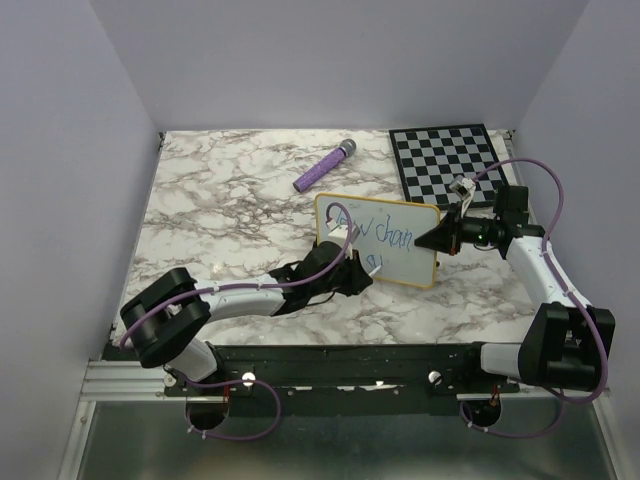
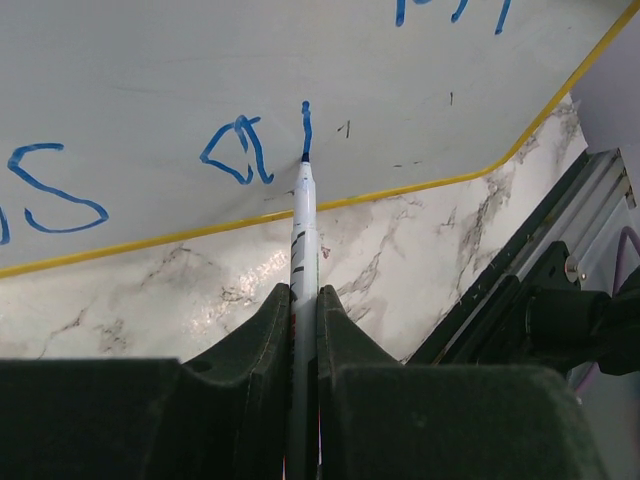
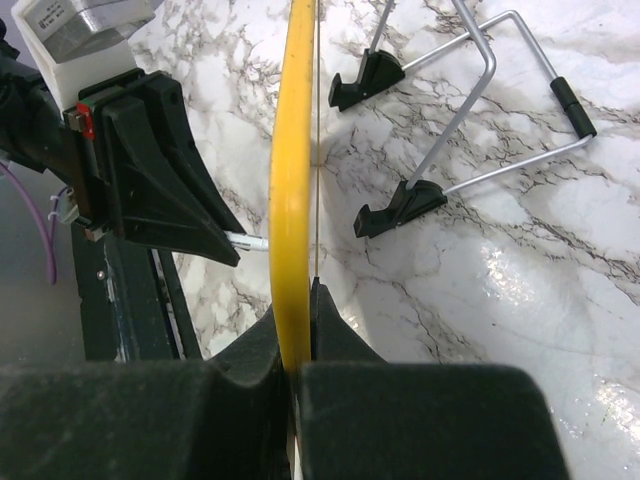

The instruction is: Write a sentence on the whiteboard

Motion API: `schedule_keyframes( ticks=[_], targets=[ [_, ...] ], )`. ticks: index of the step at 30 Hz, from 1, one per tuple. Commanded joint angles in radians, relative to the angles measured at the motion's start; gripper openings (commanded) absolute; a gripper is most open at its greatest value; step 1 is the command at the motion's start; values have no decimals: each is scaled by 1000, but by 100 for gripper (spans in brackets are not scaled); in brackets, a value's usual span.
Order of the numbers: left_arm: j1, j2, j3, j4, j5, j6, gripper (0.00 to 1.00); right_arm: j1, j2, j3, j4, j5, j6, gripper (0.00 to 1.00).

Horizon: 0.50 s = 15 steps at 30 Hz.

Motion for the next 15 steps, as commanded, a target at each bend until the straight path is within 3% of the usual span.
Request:
schedule_keyframes(
  ticks=[1,15],
  targets=[
    [1,33,19,-26,8,-11,0,-2,-20,3,-1,-54,5,1],
    [0,21,48,-32,8,4,0,-3,-19,3,0,-52,5,1]
  ],
)
